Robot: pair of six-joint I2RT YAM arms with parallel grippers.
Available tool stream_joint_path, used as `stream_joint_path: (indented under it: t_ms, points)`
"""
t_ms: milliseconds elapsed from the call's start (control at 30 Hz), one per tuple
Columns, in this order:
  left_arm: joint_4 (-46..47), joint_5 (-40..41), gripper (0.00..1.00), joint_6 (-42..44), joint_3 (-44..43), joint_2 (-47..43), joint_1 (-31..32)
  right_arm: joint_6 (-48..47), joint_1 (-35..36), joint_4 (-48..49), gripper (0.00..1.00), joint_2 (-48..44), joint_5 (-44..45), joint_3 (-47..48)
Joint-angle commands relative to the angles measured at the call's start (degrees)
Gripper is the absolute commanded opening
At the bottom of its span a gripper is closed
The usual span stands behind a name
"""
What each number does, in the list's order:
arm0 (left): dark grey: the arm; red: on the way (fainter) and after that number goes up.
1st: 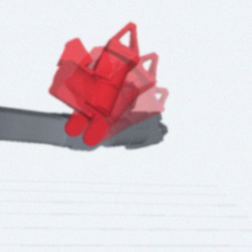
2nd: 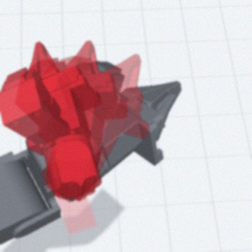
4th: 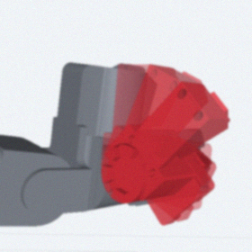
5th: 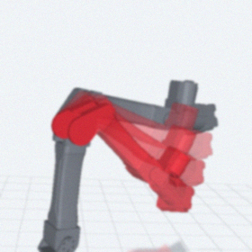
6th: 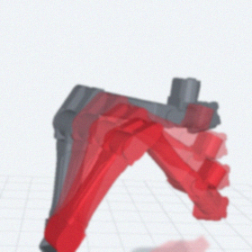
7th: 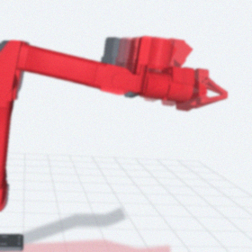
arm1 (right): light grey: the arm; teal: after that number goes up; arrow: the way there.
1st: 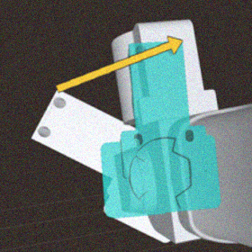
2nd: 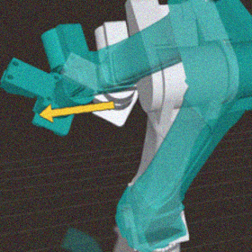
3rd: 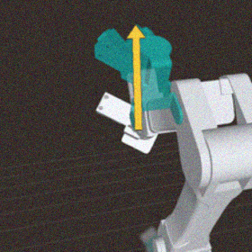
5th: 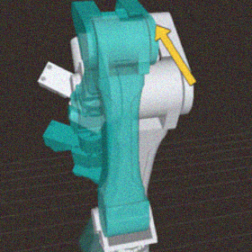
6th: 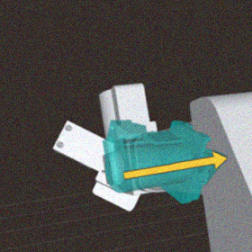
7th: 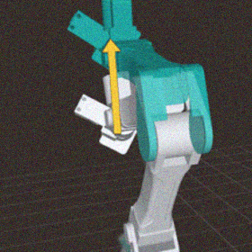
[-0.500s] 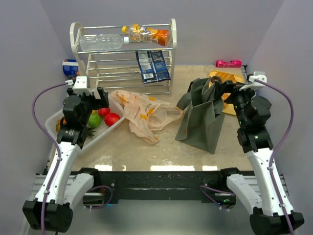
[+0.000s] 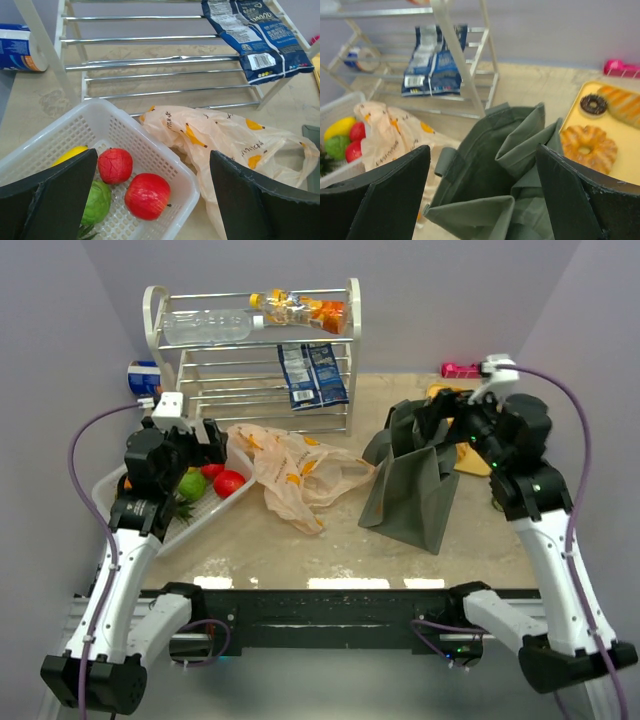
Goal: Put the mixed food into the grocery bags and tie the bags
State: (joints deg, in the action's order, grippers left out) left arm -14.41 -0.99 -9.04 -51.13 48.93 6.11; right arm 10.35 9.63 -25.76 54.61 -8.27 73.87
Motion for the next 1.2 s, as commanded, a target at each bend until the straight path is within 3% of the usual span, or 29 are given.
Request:
stream_joint_path:
  t_ms: [0, 200, 333, 367, 400, 467, 500, 567, 600, 700, 933, 1167]
  points:
    - [-4.65, -7.6, 1.0, -1.5, -3.8, 0.47, 0.31, -0.59, 12.76, -7.9, 0.91, 7.34, 9.8, 4.7]
    - [-7.38, -16.48, 1.0, -5.63, -4.5, 2.75, 0.48, -1.03, 19.55, -8.43, 0.89, 14.9, 17.4, 5.24]
    - [-8.44, -17.29, 1.0, -5.73, -6.52, 3.19, 2.49, -1.82, 21.13, -10.37, 0.84, 17.46, 24.26, 5.24]
    - [-8.26, -17.03, 1.0, -6.16, -6.52, 3.11, 3.29, -2.26, 21.22, -10.1, 0.78, 17.81, 23.92, 4.98]
    - [-7.65, -16.15, 1.0, -7.39, -6.43, 3.02, 4.08, -2.79, 21.31, -10.19, 0.63, 17.99, 23.4, 4.89]
    - [-4.49, -15.53, 1.0, -9.32, -4.77, 3.19, 7.06, -3.58, 21.92, -11.15, 0.48, 17.81, 20.42, 4.8]
    - [-3.0, -16.23, 0.99, -12.03, -3.98, 3.89, 7.94, -4.54, 22.36, -11.24, 0.32, 17.03, 19.53, 4.45]
    - [1.39, -17.81, 0.98, -14.59, -2.31, 5.12, 10.93, -5.33, 24.2, -10.37, 0.21, 15.36, 15.69, 2.43]
    - [2.36, -17.64, 0.97, -16.43, -2.13, 6.52, 12.16, -5.77, 24.91, -9.67, 0.11, 13.26, 14.52, 1.47]
    - [5.97, -17.46, 0.97, -19.86, -2.57, 8.46, 16.56, -5.08, 27.98, -4.67, 0.0, 9.56, 8.99, -3.89]
    - [20.02, -18.69, 0.97, -29.45, -0.9, 10.22, 20.86, -4.11, 33.78, 6.76, 0.0, 4.01, 2.92, -12.86]
    - [20.92, -18.78, 0.97, -30.51, -1.69, 15.84, 26.14, -3.49, 38.8, 11.08, 0.0, 6.2, 3.0, -13.57]
